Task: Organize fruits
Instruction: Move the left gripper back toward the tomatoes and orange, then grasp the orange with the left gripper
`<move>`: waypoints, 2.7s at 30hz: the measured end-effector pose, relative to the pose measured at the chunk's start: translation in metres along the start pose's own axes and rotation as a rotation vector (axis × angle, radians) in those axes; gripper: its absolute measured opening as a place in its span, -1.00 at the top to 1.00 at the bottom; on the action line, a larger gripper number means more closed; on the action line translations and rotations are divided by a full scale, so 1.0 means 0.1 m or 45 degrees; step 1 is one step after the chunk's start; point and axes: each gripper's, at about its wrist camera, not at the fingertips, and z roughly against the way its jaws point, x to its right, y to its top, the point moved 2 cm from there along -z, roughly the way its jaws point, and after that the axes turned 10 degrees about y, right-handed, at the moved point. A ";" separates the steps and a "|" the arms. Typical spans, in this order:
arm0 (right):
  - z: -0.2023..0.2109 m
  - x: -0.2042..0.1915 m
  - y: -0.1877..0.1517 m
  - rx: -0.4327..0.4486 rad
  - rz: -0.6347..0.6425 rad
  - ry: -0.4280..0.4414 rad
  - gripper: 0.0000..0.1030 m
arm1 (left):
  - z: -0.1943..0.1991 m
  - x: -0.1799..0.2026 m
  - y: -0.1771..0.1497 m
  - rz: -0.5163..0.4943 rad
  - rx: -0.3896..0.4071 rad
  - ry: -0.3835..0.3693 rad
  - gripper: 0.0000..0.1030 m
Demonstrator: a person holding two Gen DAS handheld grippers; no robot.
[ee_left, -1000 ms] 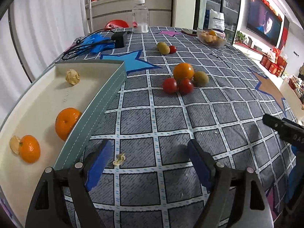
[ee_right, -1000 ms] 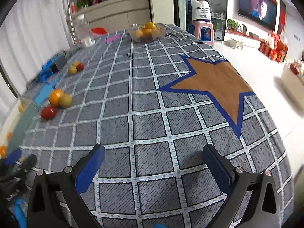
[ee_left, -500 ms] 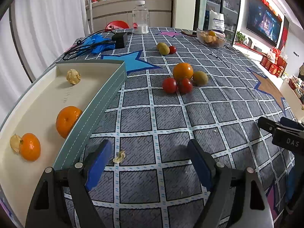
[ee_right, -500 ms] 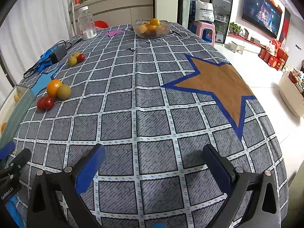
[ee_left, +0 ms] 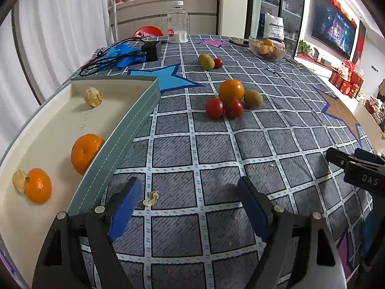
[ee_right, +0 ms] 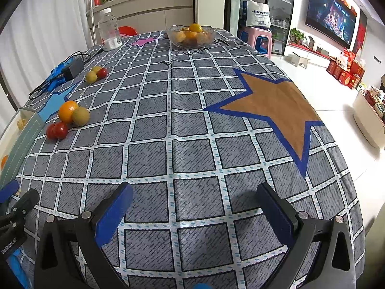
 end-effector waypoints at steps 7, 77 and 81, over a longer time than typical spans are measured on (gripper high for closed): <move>0.00 0.00 0.00 0.000 0.001 0.000 -1.00 | 0.00 0.00 -0.01 0.000 0.000 -0.001 -0.64; 0.00 -0.01 0.00 0.000 0.003 0.000 -1.00 | -0.74 0.34 1.29 0.153 -0.286 -0.277 0.02; 0.00 -0.01 0.00 -0.001 0.004 -0.001 -1.00 | -0.82 0.30 1.30 0.178 -0.308 -0.279 0.02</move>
